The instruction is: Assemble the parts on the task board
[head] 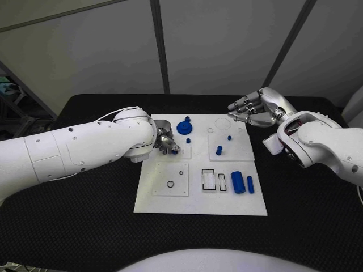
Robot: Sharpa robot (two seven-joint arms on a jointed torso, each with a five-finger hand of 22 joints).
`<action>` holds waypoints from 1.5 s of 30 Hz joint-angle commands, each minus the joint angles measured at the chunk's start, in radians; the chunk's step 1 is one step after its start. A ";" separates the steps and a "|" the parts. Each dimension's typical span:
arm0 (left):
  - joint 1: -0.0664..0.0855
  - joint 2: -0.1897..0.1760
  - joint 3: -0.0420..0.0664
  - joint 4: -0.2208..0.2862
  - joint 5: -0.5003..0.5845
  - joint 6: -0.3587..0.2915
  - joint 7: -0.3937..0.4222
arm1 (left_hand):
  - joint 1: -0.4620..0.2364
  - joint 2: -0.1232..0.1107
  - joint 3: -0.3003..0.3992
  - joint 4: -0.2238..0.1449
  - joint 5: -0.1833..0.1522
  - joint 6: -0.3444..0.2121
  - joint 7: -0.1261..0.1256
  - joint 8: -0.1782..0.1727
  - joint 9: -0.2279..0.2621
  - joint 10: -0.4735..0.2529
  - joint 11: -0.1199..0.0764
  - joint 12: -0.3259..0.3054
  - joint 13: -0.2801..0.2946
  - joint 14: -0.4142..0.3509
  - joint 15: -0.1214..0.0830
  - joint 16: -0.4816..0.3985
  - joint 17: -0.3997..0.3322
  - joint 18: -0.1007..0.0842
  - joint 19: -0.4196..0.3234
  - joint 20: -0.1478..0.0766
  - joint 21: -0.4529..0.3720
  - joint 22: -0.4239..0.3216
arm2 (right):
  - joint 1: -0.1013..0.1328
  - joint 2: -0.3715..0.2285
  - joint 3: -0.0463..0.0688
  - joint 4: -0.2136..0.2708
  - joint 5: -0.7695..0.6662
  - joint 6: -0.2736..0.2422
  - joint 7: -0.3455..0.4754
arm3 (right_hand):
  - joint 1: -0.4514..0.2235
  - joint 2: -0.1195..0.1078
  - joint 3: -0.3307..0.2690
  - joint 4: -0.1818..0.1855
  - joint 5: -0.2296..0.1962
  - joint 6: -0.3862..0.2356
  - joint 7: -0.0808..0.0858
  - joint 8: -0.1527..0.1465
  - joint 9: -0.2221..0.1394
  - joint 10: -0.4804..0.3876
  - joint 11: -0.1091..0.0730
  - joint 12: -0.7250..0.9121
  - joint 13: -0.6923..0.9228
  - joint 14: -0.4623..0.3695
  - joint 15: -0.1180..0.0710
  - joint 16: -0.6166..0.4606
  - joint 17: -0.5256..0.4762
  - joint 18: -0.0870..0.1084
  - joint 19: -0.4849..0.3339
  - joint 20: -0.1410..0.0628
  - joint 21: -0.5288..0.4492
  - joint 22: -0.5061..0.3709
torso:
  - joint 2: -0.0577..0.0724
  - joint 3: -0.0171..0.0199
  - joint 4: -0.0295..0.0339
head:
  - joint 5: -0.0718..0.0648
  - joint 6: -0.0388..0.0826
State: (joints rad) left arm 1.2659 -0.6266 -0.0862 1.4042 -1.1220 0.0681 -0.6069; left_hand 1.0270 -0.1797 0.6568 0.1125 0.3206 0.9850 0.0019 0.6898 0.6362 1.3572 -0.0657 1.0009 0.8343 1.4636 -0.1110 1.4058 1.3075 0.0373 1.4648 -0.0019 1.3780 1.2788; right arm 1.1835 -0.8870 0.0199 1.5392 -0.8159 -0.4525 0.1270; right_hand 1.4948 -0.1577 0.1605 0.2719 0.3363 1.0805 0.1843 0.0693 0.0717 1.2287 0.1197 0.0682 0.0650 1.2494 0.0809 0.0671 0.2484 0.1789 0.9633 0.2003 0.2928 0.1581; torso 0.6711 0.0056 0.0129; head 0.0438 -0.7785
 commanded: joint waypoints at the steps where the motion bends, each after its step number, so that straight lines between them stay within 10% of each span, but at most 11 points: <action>1: -0.002 0.003 -0.002 -0.006 0.019 0.031 -0.017 | -0.023 -0.002 0.023 -0.036 -0.004 0.008 -0.003 -0.007 0.002 0.005 -0.002 -0.003 -0.003 0.051 -0.007 -0.006 0.027 0.022 0.022 -0.005 0.003 0.001 | 0.002 0.000 0.000 0.002 -0.002 0.007 0.004 | -0.005 -0.005 0.005 0.004 0.007 -0.007 0.000 -0.005 -0.001 -0.005 0.001 0.004 -0.002 -0.008 -0.001 -0.004 -0.001 0.003 0.001 0.004 -0.006 -0.002 | 0.000 -0.0004 0.0000 | -0.001 -0.001; 34: -0.002 -0.008 0.001 -0.016 0.029 -0.006 -0.015 | -0.091 0.023 -0.386 0.117 -0.006 0.039 -0.005 -0.036 0.003 0.003 -0.003 0.002 -0.025 0.052 -0.009 -0.008 0.030 0.023 0.023 -0.008 -0.003 0.008 | 0.002 0.000 0.000 0.001 -0.002 0.014 -0.002 | -0.021 -0.009 -0.001 0.005 0.007 -0.018 0.005 -0.006 -0.001 -0.019 0.008 0.004 -0.001 -0.028 0.008 -0.005 -0.015 0.003 -0.005 0.011 -0.029 -0.016 | -0.001 -0.0014 0.0015 | -0.005 0.000; 40: -0.001 -0.018 0.024 -0.010 0.029 -0.018 -0.014 | -0.070 0.023 -0.444 0.139 -0.005 0.018 0.000 -0.038 0.009 -0.016 0.002 -0.006 -0.041 0.051 -0.007 -0.009 0.029 0.025 0.019 -0.007 -0.014 -0.004 | 0.002 0.001 0.000 -0.002 -0.002 0.014 -0.001 | -0.026 -0.009 -0.003 0.003 0.008 -0.025 0.009 -0.006 -0.002 -0.028 0.012 0.004 -0.002 -0.042 0.013 -0.006 -0.024 0.003 -0.009 0.015 -0.042 -0.023 | -0.001 -0.0015 0.0019 | -0.004 0.002; 45: -0.001 -0.024 0.063 -0.004 0.035 -0.015 -0.010 | -0.052 0.026 -0.486 0.158 -0.004 0.012 0.002 -0.034 0.014 -0.022 0.003 -0.001 -0.040 0.051 -0.005 -0.010 0.029 0.026 0.019 -0.006 -0.017 -0.005 | 0.001 0.004 0.000 -0.005 -0.002 0.014 0.000 | -0.028 -0.008 -0.005 0.001 0.008 -0.027 0.010 -0.006 -0.001 -0.032 0.014 0.005 -0.001 -0.051 0.016 -0.006 -0.029 0.003 -0.011 0.018 -0.050 -0.028 | 0.000 -0.0011 0.0013 | 0.000 0.001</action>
State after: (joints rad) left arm 1.2628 -0.6491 -0.0243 1.3972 -1.0933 0.0614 -0.6163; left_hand 0.9661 -0.1525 0.1761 0.2705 0.3214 1.0020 0.0055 0.6550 0.6498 1.3419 -0.0655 0.9969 0.7945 1.4652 -0.1197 1.4020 1.3075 0.0518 1.4648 -0.0017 1.3651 1.2752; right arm 1.1834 -0.8843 0.0198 1.5339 -0.8161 -0.4443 0.1216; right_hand 1.4776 -0.1642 0.1604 0.2719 0.3398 1.0626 0.1953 0.0693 0.0709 1.2020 0.1321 0.0682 0.0649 1.2040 0.0999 0.0671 0.2197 0.1788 0.9526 0.2110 0.2487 0.1309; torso 0.6701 0.0040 0.0147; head 0.0414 -0.7771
